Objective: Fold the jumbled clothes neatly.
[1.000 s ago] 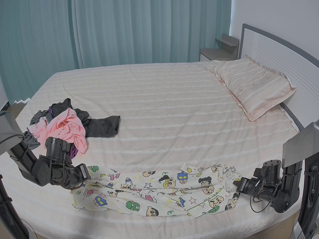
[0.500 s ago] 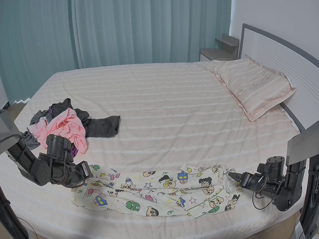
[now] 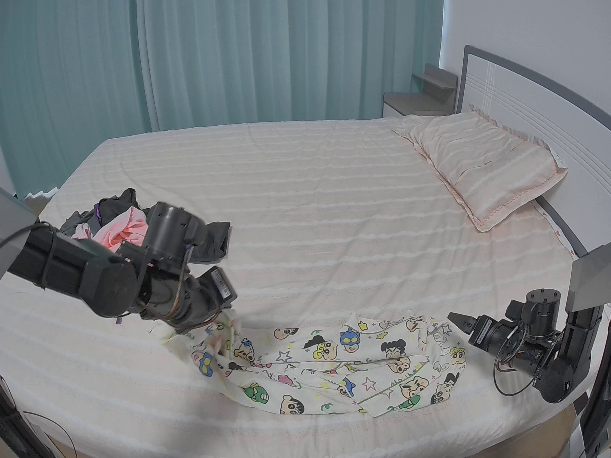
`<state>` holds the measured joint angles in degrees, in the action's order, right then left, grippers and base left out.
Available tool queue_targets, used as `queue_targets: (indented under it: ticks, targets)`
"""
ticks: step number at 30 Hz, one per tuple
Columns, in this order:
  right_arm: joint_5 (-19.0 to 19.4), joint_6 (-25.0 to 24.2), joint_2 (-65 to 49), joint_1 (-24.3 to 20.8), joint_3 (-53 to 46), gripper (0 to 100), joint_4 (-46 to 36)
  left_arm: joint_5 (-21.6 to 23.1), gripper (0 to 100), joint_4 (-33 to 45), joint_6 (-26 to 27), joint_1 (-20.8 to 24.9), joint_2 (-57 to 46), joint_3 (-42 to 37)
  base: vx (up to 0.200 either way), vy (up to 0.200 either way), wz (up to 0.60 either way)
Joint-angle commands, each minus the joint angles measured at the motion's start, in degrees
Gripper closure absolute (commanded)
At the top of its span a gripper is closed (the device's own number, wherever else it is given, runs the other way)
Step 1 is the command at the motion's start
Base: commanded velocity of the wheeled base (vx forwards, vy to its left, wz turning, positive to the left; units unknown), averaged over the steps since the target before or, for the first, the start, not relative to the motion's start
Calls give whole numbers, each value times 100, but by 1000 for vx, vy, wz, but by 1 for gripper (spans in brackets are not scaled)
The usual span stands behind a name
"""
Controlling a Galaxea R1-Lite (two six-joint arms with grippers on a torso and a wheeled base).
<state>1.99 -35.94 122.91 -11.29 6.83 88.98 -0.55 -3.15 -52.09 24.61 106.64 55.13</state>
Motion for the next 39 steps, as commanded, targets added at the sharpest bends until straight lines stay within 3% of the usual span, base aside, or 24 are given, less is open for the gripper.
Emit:
queue_targets:
  ticks: [1, 8, 14, 18, 20, 21, 22, 23, 28, 32, 39]
  targets:
    - [-5, -124, -293, -5, -85, 0, 76, -279, 100, 877, -987, 1292, 463, 1703, 0, 0, 0]
    - [-5, -159, -285, -14, -76, 0, 76, -200, 100, 982, -1119, 2012, 665, 2679, 0, 0, 0]
    - [-14, -159, -285, -23, -76, 0, 76, -218, 100, 1000, -1102, 2258, 981, 3382, 0, 0, 0]
    - [-14, -159, -285, -14, -76, 0, 76, -147, 100, 930, -1093, 2302, 1043, 3417, 0, 0, 0]
    - [-14, -159, -276, -14, -67, 0, 76, 46, 100, 912, -1102, 2302, 1043, 3400, 0, 0, 0]
    - [-5, -159, -267, -23, -59, 0, 76, 486, 100, 903, -1119, 2267, 1025, 3356, 0, 0, 0]
    - [-5, -159, -267, -23, -59, 0, 76, 486, 100, 903, -1119, 2267, 1025, 3356, 0, 0, 0]
    - [-5, -159, -232, -49, -50, 0, 76, 1320, 100, 824, -1145, 2223, 999, 3250, 0, 0, 0]
    - [-5, -159, -214, -66, -59, 0, 76, 1567, 100, -55, -1128, 2091, 999, 2828, 0, 0, 0]
    - [-14, -159, -214, -137, -67, 0, 76, 2252, 100, -837, -1233, 1986, 972, 2477, 0, 0, 0]
    - [-14, -159, -206, -137, -50, 0, 76, 2296, 100, -1224, -1462, 1872, 1051, 2459, 0, 0, 0]
